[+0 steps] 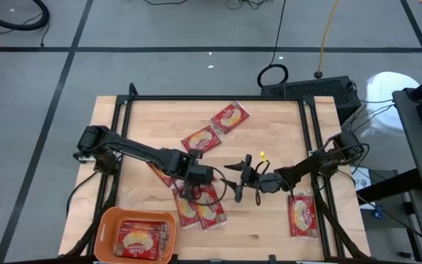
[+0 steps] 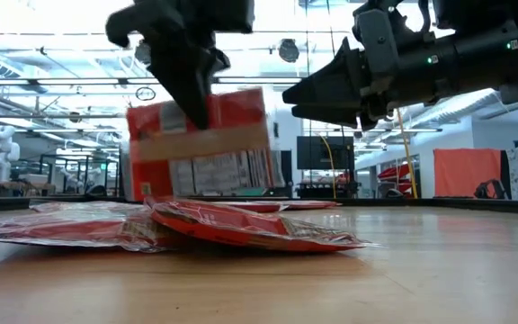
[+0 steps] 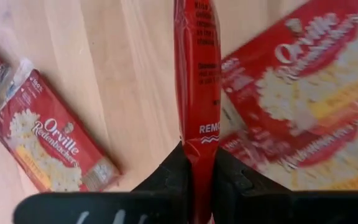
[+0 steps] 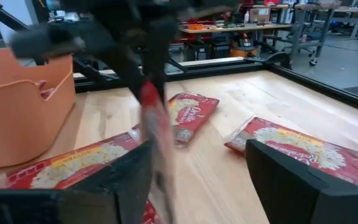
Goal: Sort popcorn bags into baskets
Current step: Put the popcorn bag into the orange bin
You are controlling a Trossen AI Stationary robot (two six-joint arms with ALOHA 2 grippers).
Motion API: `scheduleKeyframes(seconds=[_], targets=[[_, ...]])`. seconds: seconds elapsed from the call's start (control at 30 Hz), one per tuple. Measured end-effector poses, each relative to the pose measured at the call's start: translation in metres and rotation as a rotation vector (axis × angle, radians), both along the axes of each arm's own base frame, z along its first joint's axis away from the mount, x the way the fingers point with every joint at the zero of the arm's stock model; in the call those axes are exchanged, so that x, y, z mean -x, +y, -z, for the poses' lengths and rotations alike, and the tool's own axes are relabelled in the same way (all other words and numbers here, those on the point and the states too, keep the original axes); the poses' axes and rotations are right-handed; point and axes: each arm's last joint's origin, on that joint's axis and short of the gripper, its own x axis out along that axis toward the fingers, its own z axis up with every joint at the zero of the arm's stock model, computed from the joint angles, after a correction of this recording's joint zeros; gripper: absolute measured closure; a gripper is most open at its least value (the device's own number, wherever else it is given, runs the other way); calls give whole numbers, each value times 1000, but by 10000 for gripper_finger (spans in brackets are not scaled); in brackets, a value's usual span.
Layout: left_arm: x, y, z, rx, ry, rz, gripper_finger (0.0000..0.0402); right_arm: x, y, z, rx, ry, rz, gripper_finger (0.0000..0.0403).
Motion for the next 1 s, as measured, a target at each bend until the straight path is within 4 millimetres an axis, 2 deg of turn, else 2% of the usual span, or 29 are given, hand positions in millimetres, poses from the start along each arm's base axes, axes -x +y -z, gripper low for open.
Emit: scheduleKeyframes(seconds=[0.2,0.4,0.5,0.73,1.0], targets=[[29,-16,-31,14,-21,9,368,2,7,1,0,6,-21,153],[73,-33,-68,24,-44,-7,369,5,14,1,-19,1,-46,160],[99,-40,-79,15,-14,-45,364,6,18,1,-18,4,-61,160],[146,-64,-88,3,62,-144,362,7,19,1,-20,1,-65,161],[173,-98,-88,80,61,-159,361,7,19,1,-25,-1,-61,161]])
